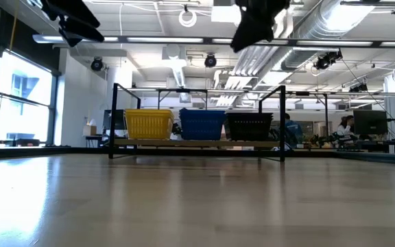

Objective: Stack baskets on shelf by color
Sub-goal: Return to Home Position

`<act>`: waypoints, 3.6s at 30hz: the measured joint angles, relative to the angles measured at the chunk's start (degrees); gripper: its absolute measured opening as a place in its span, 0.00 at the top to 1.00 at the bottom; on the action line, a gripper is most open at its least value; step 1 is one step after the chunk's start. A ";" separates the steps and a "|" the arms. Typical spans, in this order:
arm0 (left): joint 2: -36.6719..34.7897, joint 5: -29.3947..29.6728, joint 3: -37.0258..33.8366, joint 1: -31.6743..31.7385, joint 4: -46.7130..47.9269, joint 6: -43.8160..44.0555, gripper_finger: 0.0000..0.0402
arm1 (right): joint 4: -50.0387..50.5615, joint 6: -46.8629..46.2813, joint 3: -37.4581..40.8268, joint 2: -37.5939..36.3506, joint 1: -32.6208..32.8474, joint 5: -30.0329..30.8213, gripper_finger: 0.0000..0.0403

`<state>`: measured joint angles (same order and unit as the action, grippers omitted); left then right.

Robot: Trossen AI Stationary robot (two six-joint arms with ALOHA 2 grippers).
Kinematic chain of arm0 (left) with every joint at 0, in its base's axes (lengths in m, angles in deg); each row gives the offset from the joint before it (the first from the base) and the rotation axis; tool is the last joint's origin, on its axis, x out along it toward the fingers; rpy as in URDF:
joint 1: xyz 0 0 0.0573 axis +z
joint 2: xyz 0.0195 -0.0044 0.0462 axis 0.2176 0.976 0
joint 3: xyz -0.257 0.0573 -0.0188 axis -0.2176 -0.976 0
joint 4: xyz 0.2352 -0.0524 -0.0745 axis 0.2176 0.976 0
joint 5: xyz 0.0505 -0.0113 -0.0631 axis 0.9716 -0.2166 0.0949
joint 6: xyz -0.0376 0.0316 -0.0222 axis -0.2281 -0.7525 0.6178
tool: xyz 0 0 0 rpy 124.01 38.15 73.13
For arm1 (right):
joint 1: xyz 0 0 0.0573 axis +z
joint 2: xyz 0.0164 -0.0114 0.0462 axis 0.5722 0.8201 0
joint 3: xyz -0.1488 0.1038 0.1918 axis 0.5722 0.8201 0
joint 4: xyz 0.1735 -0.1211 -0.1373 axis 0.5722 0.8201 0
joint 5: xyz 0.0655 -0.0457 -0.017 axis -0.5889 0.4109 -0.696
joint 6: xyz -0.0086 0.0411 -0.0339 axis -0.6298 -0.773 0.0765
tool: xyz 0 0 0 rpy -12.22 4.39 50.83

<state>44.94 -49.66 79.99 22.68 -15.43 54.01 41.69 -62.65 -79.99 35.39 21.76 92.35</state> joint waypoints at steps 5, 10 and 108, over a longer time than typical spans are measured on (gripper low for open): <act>-8.27 0.10 -10.45 -2.46 -12.91 2.23 0.54 | -1.66 -5.99 -4.48 0.00 2.78 -0.16 0.72; -16.10 0.17 -19.72 -4.90 -22.79 3.81 0.54 | -1.40 -6.64 -8.76 0.00 5.07 -0.17 0.72; -32.93 0.17 -44.24 -6.76 -38.88 4.33 0.54 | -36.45 -11.36 76.71 -79.76 8.68 9.82 0.72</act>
<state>12.00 -49.49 35.75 15.92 -54.31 58.33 5.24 -74.00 -3.28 -44.36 30.43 102.17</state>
